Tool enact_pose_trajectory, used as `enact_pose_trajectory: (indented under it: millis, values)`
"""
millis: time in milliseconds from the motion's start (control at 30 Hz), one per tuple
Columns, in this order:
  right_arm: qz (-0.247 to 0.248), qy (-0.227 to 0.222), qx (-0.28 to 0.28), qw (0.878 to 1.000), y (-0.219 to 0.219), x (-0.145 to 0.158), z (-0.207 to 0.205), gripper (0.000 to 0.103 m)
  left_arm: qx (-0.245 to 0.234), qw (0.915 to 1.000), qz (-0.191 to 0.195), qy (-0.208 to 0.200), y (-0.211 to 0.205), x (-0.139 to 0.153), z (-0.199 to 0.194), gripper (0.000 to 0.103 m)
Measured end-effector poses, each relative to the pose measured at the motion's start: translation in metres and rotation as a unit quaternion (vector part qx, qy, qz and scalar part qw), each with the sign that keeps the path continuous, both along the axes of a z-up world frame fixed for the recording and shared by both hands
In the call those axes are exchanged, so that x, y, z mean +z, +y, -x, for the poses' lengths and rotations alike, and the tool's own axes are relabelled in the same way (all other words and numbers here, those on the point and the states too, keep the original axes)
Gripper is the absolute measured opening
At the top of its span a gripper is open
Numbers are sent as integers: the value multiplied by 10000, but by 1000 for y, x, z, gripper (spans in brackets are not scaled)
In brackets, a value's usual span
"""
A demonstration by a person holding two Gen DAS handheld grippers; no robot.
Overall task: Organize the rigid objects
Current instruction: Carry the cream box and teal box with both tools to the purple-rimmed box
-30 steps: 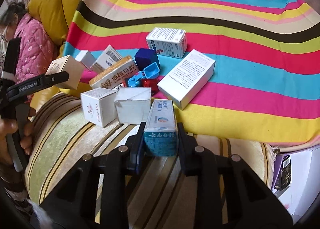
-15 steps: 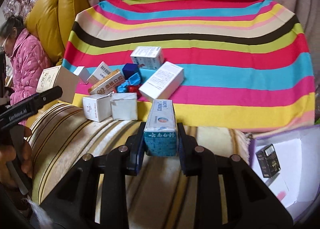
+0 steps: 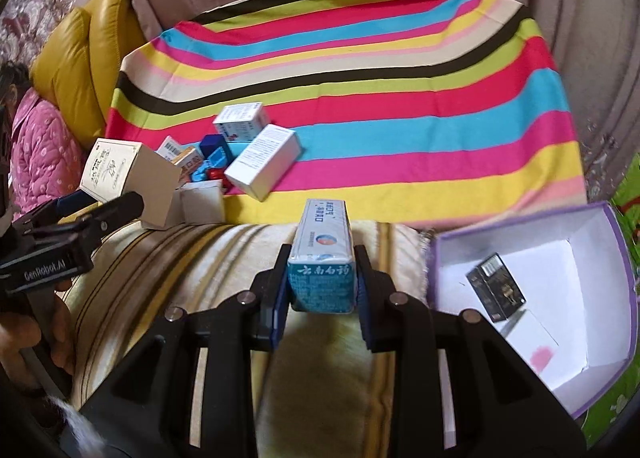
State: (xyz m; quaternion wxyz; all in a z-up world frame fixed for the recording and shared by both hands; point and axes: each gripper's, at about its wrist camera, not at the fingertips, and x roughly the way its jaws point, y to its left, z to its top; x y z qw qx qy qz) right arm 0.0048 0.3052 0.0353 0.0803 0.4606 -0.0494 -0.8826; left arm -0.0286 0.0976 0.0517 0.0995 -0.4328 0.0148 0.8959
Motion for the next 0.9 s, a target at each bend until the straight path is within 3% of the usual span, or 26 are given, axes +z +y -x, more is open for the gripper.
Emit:
enact_pose_trajectory:
  millis: [500,900]
  values:
    - [-226,-20,-920,9955,73,-4,-21,33,-971,9952,57,-138,79,-2,-8,100]
    - [-482,-177,-1651,9849,126,-12,-38,33,-1914,9810,130,-301,155,-8,-17,100]
